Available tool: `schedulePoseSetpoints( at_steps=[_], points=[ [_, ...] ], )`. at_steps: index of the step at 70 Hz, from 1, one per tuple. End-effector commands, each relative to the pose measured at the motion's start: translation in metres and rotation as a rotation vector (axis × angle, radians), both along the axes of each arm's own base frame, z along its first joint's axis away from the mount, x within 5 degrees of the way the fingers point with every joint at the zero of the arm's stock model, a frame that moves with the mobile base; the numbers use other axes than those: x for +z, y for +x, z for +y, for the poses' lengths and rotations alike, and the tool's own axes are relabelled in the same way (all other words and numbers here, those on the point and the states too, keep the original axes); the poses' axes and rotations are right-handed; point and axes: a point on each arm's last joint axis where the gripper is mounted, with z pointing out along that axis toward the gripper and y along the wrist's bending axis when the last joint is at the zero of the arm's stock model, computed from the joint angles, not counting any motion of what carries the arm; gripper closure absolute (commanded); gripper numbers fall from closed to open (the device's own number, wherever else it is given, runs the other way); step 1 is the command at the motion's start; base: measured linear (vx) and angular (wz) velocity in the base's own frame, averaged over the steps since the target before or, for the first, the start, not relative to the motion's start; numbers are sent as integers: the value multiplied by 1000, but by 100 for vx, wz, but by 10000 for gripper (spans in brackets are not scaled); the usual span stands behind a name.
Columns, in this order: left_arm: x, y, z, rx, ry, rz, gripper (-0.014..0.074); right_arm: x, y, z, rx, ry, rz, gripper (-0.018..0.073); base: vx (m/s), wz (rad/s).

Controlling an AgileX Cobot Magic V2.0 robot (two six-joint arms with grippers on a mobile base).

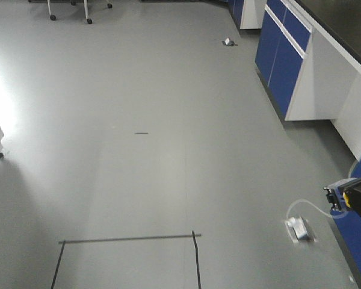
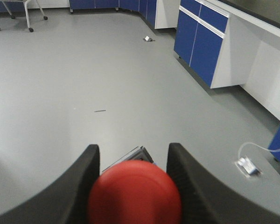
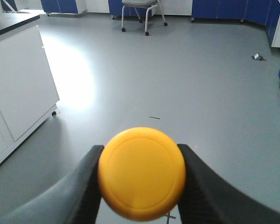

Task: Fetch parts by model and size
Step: 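Drive the base to the bench with the red tray, holding both buttons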

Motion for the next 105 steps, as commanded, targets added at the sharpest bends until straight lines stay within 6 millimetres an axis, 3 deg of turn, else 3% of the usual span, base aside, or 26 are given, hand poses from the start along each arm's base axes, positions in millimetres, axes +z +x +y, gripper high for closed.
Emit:
schedulePoseSetpoints(
  at_steps=[1, 105],
  points=[
    [14, 2, -1, -16, -18, -89, 603, 16, 1, 0, 1, 27, -99, 569, 66, 8],
    [14, 3, -1, -15, -16, -85, 603, 16, 2, 1, 1, 25, -95, 569, 72, 4]
  ],
)
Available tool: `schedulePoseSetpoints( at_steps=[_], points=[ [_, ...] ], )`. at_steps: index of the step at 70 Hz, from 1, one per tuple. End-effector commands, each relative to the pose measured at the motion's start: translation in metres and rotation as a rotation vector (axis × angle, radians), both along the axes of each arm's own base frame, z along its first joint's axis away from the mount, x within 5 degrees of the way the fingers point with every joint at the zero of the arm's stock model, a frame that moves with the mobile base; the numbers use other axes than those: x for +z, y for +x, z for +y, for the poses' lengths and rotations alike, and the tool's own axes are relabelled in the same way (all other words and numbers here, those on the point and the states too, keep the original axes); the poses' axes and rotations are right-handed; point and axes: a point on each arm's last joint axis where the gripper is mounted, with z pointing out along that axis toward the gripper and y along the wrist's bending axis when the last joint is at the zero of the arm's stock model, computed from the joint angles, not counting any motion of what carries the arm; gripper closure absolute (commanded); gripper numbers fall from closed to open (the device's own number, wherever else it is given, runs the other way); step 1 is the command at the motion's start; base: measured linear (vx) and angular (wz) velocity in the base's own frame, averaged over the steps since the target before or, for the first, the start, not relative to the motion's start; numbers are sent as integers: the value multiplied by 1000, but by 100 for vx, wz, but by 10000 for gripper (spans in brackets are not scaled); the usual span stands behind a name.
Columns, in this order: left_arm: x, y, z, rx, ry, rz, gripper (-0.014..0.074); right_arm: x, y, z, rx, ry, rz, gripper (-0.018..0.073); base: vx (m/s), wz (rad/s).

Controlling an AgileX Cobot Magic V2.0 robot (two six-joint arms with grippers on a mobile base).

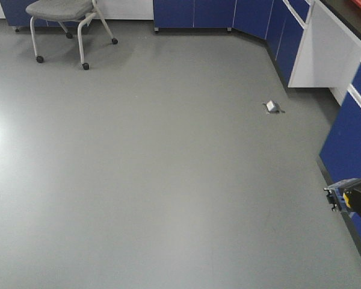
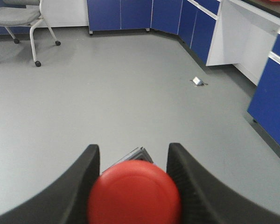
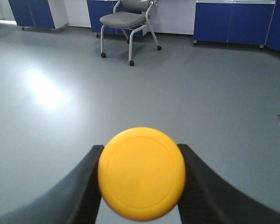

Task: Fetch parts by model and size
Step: 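Drive the base to the bench with the red tray, holding both buttons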

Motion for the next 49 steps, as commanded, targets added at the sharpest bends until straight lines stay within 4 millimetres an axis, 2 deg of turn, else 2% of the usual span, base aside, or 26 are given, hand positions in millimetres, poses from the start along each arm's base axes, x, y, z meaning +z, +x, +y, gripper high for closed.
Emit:
schedulePoseSetpoints(
  at_steps=[1, 49],
  points=[
    [14, 3, -1, -16, -16, -87, 603, 16, 2, 1, 2, 25, -95, 569, 75, 6],
    [14, 2, -1, -16, -17, -88, 603, 16, 2, 1, 2, 26, -98, 569, 76, -3]
  ],
)
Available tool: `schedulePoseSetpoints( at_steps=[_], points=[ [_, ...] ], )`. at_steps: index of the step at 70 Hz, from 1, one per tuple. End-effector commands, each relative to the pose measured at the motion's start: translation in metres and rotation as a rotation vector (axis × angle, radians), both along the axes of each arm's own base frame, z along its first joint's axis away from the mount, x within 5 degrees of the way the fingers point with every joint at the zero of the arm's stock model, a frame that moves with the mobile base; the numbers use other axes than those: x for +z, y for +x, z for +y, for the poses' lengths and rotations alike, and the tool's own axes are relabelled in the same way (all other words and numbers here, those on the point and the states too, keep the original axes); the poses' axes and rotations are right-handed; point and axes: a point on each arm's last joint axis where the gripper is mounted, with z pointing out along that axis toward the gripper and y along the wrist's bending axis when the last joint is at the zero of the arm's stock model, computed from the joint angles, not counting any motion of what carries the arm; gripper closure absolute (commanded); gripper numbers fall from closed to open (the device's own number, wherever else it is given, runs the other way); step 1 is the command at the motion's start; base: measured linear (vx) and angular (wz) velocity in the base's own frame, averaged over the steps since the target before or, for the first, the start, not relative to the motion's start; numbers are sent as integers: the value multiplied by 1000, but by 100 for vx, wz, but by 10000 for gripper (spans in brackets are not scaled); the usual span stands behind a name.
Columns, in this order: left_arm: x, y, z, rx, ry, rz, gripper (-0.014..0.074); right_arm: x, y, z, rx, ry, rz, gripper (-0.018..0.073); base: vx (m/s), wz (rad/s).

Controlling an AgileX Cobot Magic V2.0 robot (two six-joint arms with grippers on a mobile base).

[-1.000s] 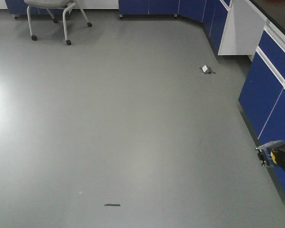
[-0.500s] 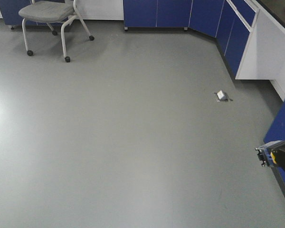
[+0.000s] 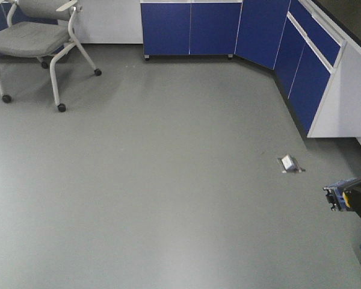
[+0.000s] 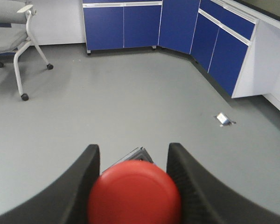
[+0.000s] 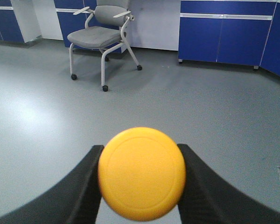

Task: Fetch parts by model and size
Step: 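Drive the base to the bench with the red tray, holding both buttons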

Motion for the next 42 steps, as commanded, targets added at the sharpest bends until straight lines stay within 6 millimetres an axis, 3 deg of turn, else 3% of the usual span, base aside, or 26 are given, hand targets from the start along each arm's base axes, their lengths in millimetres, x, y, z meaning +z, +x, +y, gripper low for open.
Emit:
schedulePoseSetpoints(
  at_steps=[1, 42],
  points=[
    [14, 2, -1, -16, -17, -87, 603, 16, 2, 1, 2, 26, -97, 569, 75, -7],
    [14, 2, -1, -16, -17, -87, 603, 15, 2, 1, 1, 25, -94, 569, 71, 4]
  ],
)
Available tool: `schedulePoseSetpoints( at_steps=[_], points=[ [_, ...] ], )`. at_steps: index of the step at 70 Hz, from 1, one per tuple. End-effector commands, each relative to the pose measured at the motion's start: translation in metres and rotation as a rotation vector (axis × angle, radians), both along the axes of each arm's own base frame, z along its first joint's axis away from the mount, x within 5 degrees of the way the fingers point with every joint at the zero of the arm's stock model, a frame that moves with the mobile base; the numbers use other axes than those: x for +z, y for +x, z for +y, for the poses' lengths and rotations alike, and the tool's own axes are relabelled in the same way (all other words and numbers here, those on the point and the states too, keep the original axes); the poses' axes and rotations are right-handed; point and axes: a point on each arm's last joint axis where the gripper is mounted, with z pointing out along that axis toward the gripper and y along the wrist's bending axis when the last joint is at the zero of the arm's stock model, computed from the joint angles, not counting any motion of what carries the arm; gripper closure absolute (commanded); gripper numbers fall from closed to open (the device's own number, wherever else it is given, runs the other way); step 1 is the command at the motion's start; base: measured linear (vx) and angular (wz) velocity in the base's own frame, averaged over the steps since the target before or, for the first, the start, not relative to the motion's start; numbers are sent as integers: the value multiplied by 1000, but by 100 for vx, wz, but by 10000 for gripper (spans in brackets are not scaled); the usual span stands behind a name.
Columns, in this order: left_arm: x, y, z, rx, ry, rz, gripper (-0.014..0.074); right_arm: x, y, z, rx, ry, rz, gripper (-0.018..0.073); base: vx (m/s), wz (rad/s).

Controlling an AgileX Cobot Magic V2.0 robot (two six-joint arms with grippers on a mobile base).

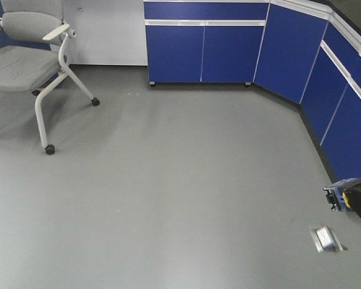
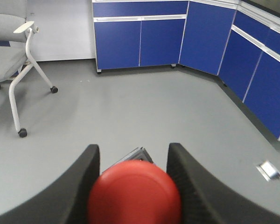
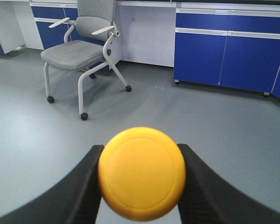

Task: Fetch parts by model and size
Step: 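Drive the base to the bench with the red tray, holding both buttons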

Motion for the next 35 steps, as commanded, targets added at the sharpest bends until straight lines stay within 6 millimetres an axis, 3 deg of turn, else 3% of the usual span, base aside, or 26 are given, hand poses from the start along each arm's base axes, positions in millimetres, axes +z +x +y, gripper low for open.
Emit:
schedulePoseSetpoints(
  at_steps=[1, 35],
  points=[
    [14, 2, -1, -16, -17, -88, 603, 16, 2, 1, 1, 25, -95, 569, 67, 2],
    [14, 2, -1, -16, -17, -88, 603, 16, 2, 1, 1, 25, -95, 569, 63, -5]
  ],
)
